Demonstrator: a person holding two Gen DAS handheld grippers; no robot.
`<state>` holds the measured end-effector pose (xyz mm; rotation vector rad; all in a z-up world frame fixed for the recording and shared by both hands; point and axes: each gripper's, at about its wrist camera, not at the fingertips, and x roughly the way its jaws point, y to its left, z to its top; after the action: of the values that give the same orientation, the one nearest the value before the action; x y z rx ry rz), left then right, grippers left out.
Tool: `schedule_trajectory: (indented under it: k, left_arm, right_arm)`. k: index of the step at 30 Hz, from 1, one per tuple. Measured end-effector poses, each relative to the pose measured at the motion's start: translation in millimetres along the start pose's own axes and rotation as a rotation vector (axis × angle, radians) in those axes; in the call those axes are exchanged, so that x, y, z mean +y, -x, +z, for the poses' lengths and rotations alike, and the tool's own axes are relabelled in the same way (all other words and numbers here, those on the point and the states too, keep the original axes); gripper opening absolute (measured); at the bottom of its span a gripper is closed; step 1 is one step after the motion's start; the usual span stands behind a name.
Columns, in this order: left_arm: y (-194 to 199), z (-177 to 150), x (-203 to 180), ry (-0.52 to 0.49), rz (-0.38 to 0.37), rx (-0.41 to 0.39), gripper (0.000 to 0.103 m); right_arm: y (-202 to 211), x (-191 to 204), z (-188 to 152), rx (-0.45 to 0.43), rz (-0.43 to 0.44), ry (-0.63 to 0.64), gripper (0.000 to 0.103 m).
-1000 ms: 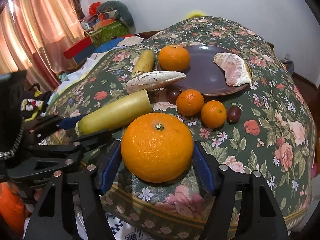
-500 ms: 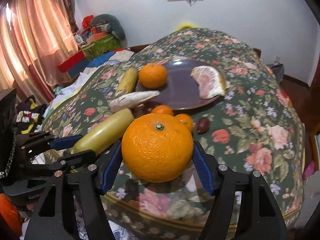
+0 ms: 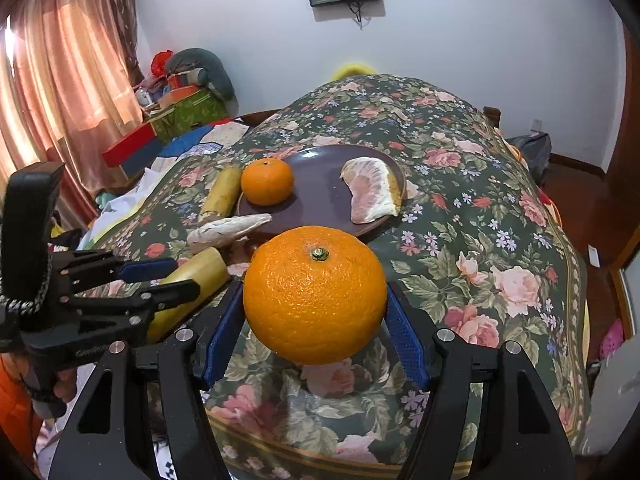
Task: Organize fruits
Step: 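Grasp a second large orange with the right tool while the left tool grasps the yellow-green cylinder, then carry the orange and yellow-green cylinder over the purple plate with both tools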
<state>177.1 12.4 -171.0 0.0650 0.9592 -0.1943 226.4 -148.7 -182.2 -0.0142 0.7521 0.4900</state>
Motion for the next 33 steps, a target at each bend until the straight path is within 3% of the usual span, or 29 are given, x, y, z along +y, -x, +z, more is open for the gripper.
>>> schedule_trajectory:
  k: [13, 23, 33]
  left_arm:
    - [-13.4, -0.1, -1.9, -0.005, 0.009, 0.012, 0.037]
    - [39.0, 14.1, -8.7, -0.019, -0.018, -0.138, 0.036]
    - [60.7, 35.9, -2.4, 0.025, -0.047, -0.214, 0.034]
  right_arm:
    - [-3.2, -9.9, 1.1, 0.007, 0.002, -0.019, 0.065]
    - [1.3, -9.8, 15.8, -0.026, -0.001, 0.001, 0.065]
    - [-1.3, -7.6, 37.6, -0.063, 0.000, 0.025, 0.065]
